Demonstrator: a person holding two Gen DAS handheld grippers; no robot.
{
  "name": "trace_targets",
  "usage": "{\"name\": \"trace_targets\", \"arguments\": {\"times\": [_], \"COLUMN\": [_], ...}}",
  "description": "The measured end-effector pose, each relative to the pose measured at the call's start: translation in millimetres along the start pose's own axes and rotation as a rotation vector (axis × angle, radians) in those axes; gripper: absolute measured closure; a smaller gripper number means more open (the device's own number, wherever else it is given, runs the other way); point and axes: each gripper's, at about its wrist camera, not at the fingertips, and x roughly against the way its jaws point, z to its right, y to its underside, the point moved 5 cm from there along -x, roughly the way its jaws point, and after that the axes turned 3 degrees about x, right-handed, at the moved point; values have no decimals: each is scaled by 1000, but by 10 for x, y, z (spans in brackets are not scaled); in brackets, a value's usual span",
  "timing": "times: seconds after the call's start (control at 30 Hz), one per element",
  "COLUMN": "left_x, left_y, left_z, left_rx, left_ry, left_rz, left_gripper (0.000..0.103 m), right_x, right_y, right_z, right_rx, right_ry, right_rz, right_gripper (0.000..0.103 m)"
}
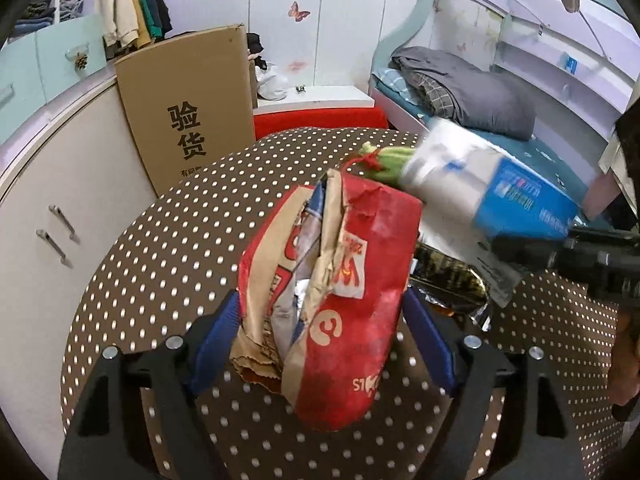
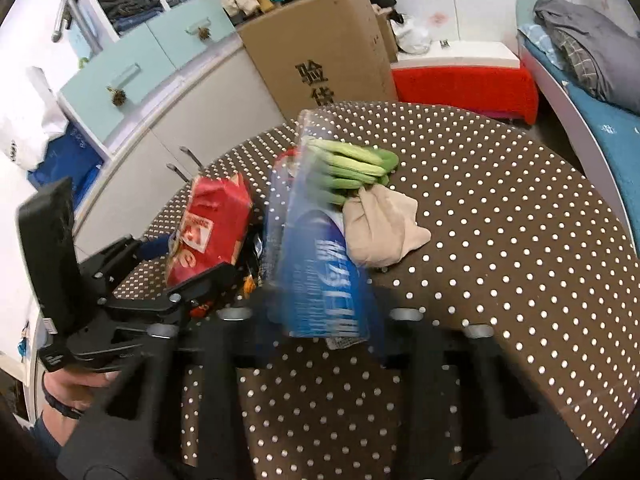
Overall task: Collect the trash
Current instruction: 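Grasp the red snack bag with the left gripper while the right gripper grasps the white-blue box, then carry both items to the wastebasket and open both grippers over it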
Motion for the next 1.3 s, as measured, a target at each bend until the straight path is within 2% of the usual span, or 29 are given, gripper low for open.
{"name": "trace_targets", "arguments": {"times": [0.3, 0.47, 0.7, 1.0, 1.3], "left_x": [276, 449, 655, 945, 1119], "left_y": [282, 414, 494, 370, 48], "left_z": [-87, -160, -86, 184, 684], "left_rx": [109, 194, 228, 219, 193], "left_ry": [6, 27, 45, 83, 137], "left_rz": [12, 23, 46, 105, 160], "left_gripper": [24, 24, 24, 25, 25], "right_x": [400, 667, 958, 1319, 2003], "right_y": [246, 315, 332, 374, 226], "right_z": [23, 24, 39, 19, 372], "right_rx": [3, -12, -27, -28, -106], "right_ry": [-32, -94, -148, -204, -257], "right_rz": [21, 65, 110, 177, 331], "right_gripper": [92, 96, 96, 97, 97]}}
